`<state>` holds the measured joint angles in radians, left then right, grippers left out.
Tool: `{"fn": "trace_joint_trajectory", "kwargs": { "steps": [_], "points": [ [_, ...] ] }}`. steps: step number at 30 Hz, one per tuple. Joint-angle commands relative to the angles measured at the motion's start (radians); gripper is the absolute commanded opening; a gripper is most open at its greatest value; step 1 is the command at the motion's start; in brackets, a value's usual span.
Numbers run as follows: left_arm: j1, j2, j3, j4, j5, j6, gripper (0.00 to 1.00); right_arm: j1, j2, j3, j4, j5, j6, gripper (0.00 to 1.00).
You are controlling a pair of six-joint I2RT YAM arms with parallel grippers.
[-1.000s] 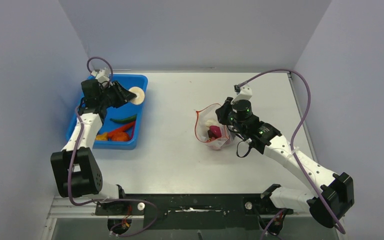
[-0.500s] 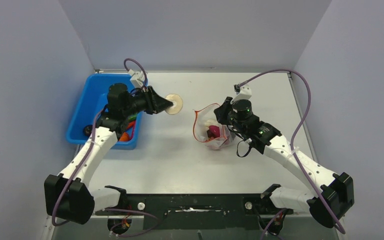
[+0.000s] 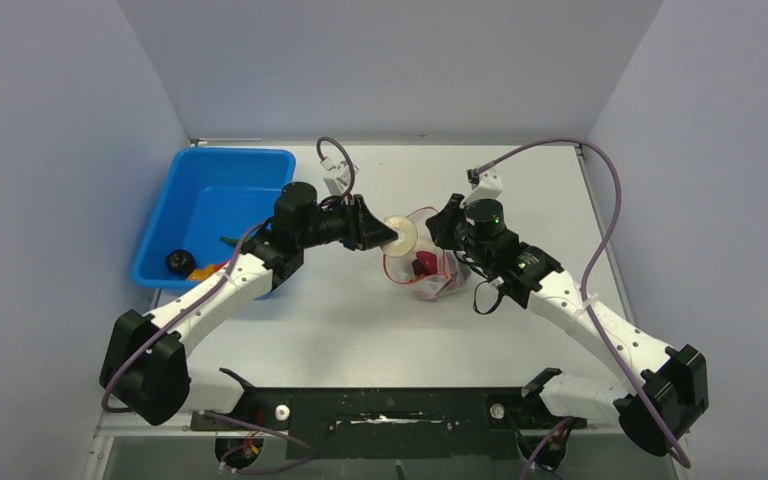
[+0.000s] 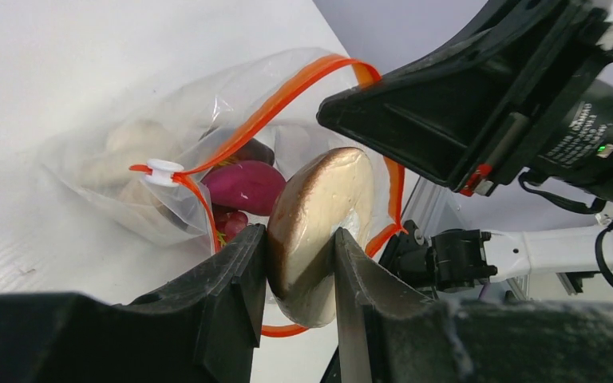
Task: Place the food in the zip-top bag and seal the zipper
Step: Place the fake vegetable in the zipper food storage bag.
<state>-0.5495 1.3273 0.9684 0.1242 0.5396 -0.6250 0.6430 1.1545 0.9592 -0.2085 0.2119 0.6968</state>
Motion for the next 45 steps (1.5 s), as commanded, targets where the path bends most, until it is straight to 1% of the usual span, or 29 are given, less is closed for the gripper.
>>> {"fn": "trace_joint_trajectory", "kwargs": {
  "steps": [1,6,9,13,15,17,21,23,28,30,32,35,37,40,42,45],
  "points": [
    [-0.035,0.034,0.001,0.119,-0.028,-0.028,0.23,0.006,-0.027,-0.002,0.085,-0.02,0.01,0.0],
    [-0.047,0.07,-0.001,0.139,-0.026,-0.022,0.23,0.006,-0.03,-0.005,0.086,-0.023,0.013,0.0],
    [-0.047,0.082,-0.002,0.145,-0.028,-0.025,0.25,0.006,-0.037,-0.01,0.088,-0.021,0.016,0.0],
    [-0.048,0.097,0.01,0.123,-0.039,-0.015,0.34,0.006,-0.039,-0.01,0.09,-0.022,0.016,0.0],
    [-0.05,0.1,0.012,0.112,-0.048,-0.009,0.39,0.006,-0.038,-0.009,0.087,-0.022,0.015,0.0],
    [-0.052,0.102,0.009,0.108,-0.061,-0.006,0.47,0.006,-0.04,-0.011,0.087,-0.019,0.015,0.0],
    [-0.065,0.101,0.01,0.089,-0.086,0.008,0.56,0.006,-0.045,-0.022,0.097,-0.017,0.023,0.0],
    [-0.071,0.097,0.025,0.062,-0.1,0.028,0.6,0.006,-0.047,-0.028,0.101,-0.017,0.025,0.0],
    [-0.073,0.057,0.087,-0.058,-0.159,0.103,0.61,0.005,-0.048,-0.033,0.104,-0.019,0.025,0.0],
    [-0.068,0.028,0.115,-0.142,-0.233,0.157,0.61,0.006,-0.051,-0.034,0.097,-0.019,0.02,0.0],
    [-0.062,-0.005,0.134,-0.24,-0.344,0.214,0.61,0.006,-0.059,-0.038,0.089,-0.012,0.017,0.0],
    [-0.024,-0.05,0.145,-0.354,-0.485,0.287,0.6,0.006,-0.075,-0.051,0.091,-0.008,0.017,0.0],
    [0.021,-0.075,0.146,-0.417,-0.546,0.316,0.6,0.005,-0.083,-0.057,0.092,-0.007,0.017,0.0],
    [0.121,-0.114,0.123,-0.449,-0.608,0.347,0.6,0.006,-0.086,-0.056,0.087,-0.012,0.014,0.0],
    [0.18,-0.135,0.09,-0.444,-0.642,0.361,0.64,0.005,-0.087,-0.053,0.082,-0.014,0.011,0.0],
    [0.277,-0.136,0.049,-0.45,-0.642,0.374,0.68,0.006,-0.091,-0.045,0.072,-0.011,0.003,0.0]
  ]
}}
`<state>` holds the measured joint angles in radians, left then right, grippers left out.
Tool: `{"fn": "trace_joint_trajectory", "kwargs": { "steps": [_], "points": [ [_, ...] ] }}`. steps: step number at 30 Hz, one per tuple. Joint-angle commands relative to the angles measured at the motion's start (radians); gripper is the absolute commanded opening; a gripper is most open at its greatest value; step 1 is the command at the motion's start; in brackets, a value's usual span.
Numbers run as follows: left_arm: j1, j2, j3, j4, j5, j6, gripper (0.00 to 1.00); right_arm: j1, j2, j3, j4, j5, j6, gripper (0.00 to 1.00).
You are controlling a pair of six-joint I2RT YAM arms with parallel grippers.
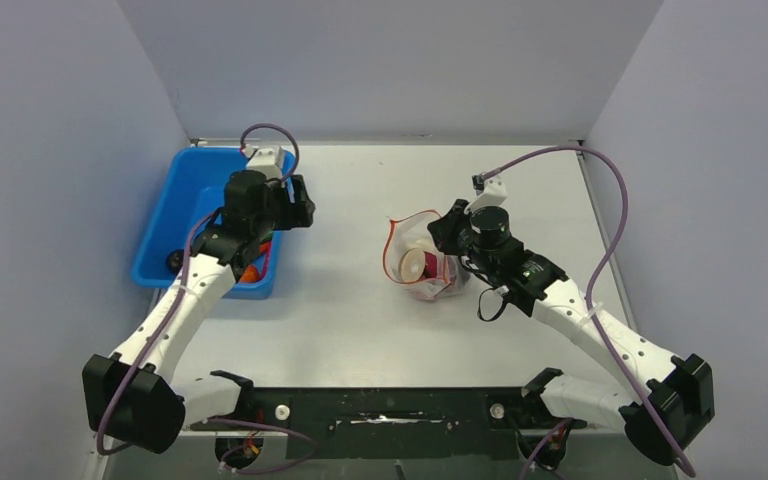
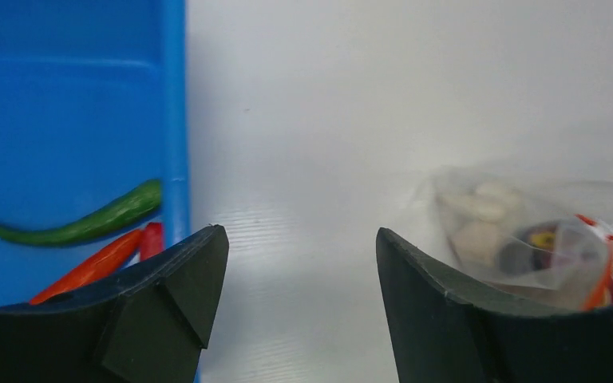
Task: Place the food in the zip-top bag and seal the zipper
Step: Place the fake vegetable in the zipper food storage bag, then pick up the fake fruit from the bin.
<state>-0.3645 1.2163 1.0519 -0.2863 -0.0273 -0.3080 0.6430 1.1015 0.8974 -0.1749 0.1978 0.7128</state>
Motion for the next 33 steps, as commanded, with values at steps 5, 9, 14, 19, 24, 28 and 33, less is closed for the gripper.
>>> {"fn": "trace_joint_trajectory", "kwargs": {
  "steps": [5,9,14,19,24,28,33],
  "points": [
    [0.217,0.013,-0.076,-0.035,-0.034,0.06,0.68,0.006,-0.044,0.018,0.032,0.012,-0.018,0.0],
    [0.246,0.057,-0.099,-0.02,0.028,0.06,0.64,0.006,-0.039,0.012,0.037,0.01,-0.012,0.0],
    [0.247,0.104,-0.119,0.006,0.105,0.054,0.61,0.003,-0.033,0.019,0.041,0.017,-0.016,0.0],
    [0.246,0.148,-0.117,0.009,0.208,0.166,0.56,0.004,-0.028,0.025,0.038,0.02,-0.025,0.0],
    [0.246,0.141,-0.122,0.036,0.229,0.21,0.46,0.004,-0.035,0.003,0.063,0.027,-0.018,0.0],
    [0.245,0.142,-0.122,0.043,0.275,0.255,0.38,0.004,-0.028,0.003,0.064,0.02,-0.021,0.0],
    [0.236,0.12,-0.142,0.047,0.336,0.348,0.27,0.004,-0.029,0.008,0.061,0.022,-0.038,0.0]
  ]
}}
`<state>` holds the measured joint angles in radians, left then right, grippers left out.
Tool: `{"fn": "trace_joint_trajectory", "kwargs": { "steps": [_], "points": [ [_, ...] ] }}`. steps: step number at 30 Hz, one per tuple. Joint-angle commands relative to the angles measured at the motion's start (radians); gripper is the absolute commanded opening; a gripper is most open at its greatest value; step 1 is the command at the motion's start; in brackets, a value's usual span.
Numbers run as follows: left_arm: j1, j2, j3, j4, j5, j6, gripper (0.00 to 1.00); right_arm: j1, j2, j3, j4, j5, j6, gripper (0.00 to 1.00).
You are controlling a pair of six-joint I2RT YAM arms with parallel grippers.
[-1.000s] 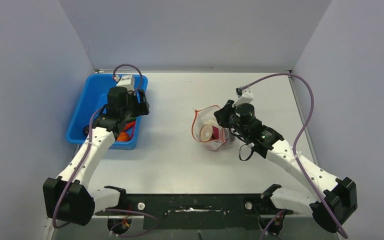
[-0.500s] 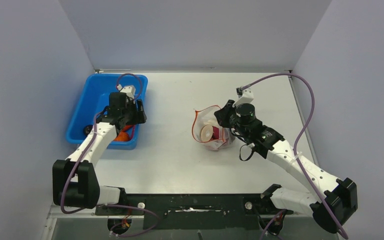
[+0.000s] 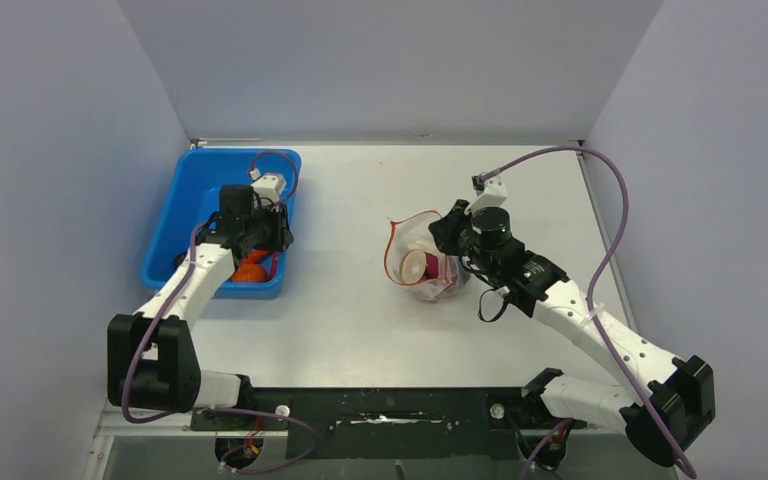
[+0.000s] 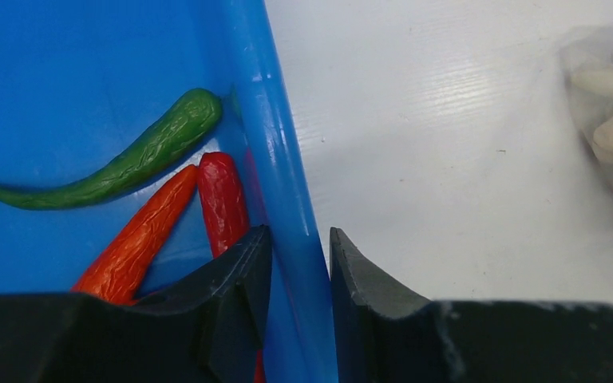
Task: Place the food in the zip-top bag and seal the zipper
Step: Pick up the fake fruit from the bin.
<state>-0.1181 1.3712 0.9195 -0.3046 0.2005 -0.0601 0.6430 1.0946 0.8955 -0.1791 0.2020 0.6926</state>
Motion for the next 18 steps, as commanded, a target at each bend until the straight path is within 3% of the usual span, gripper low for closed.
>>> {"fn": "trace_joint_trajectory", "kwargs": {
  "steps": [1,3,14,18],
  "points": [
    [-0.012,-0.044,-0.013,0.063,0.137,0.13,0.25,0.004,-0.023,0.008,0.066,0.021,-0.02,0.0],
    [-0.025,-0.061,-0.017,0.051,0.187,0.205,0.21,0.002,-0.027,0.004,0.068,0.024,-0.024,0.0],
    [-0.043,-0.17,-0.046,-0.05,0.039,0.418,0.0,-0.021,-0.035,-0.004,0.068,0.012,-0.06,0.0],
    [-0.045,-0.205,-0.079,-0.114,0.018,0.568,0.0,-0.033,-0.043,-0.006,0.066,-0.002,-0.076,0.0]
  ]
}}
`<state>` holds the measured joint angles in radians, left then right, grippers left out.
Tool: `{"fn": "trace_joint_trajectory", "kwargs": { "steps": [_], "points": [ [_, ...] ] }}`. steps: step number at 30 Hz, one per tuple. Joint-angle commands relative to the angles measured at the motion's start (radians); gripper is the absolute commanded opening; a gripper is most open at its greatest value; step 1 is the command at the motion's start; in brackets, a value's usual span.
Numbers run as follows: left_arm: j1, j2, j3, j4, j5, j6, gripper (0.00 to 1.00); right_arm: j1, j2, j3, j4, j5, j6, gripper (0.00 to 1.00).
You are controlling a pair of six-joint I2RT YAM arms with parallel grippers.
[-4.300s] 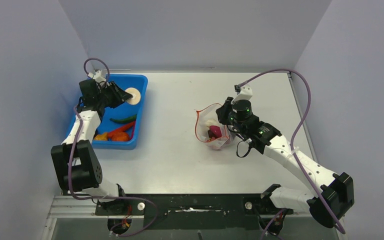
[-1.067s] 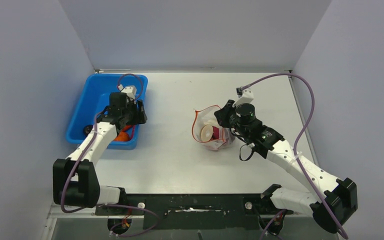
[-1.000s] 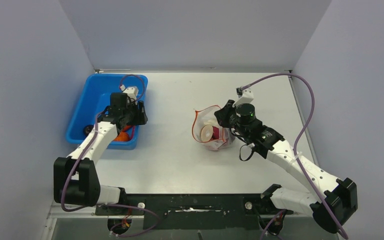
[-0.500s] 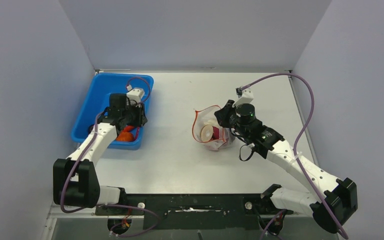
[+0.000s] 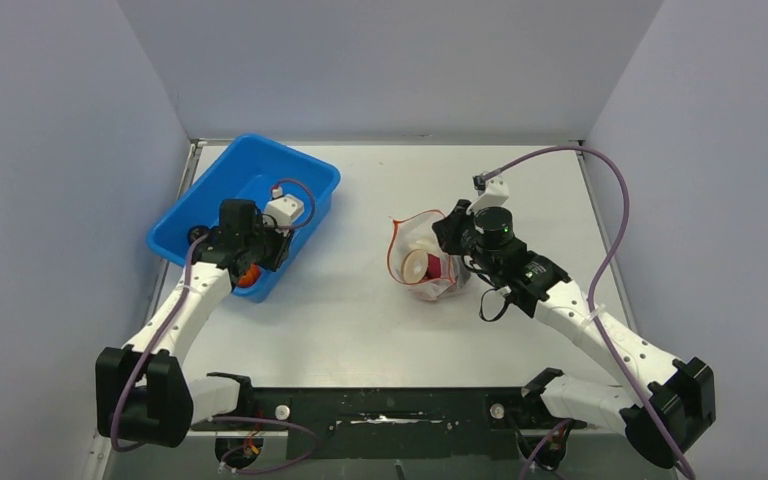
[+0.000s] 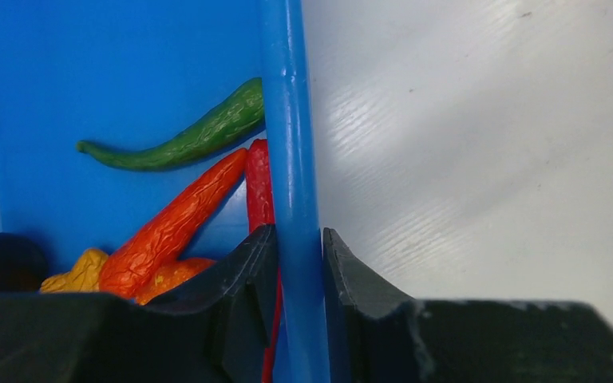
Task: Place the food in the zip-top bag and seal the zipper
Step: Pick up the fake fruit from the bin.
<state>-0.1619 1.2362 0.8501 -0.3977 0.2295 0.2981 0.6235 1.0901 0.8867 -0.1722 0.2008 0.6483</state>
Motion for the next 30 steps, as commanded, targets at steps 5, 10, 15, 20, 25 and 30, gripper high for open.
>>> {"fn": "trace_joint_trajectory", "kwargs": {
  "steps": [5,10,15,20,25,30],
  "points": [
    [-0.067,-0.092,-0.037,-0.083,-0.019,0.374,0.0,-0.03,-0.057,0.005,0.045,-0.005,-0.063,0.0],
    [-0.069,-0.118,-0.057,-0.078,-0.052,0.435,0.0,-0.046,-0.064,0.005,0.038,-0.023,-0.075,0.0],
    [-0.061,-0.168,-0.083,-0.09,-0.051,0.483,0.0,-0.061,-0.074,-0.002,0.035,-0.032,-0.076,0.0],
    [-0.059,-0.149,-0.054,-0.114,-0.018,0.437,0.0,-0.073,-0.086,-0.001,0.032,-0.035,-0.083,0.0],
    [-0.059,-0.15,0.005,-0.102,-0.101,0.293,0.24,-0.082,-0.096,-0.012,0.037,-0.038,-0.081,0.0],
    [-0.059,-0.173,0.043,-0.024,-0.149,0.108,0.48,-0.085,-0.08,-0.019,0.055,-0.061,-0.067,0.0]
  ]
}}
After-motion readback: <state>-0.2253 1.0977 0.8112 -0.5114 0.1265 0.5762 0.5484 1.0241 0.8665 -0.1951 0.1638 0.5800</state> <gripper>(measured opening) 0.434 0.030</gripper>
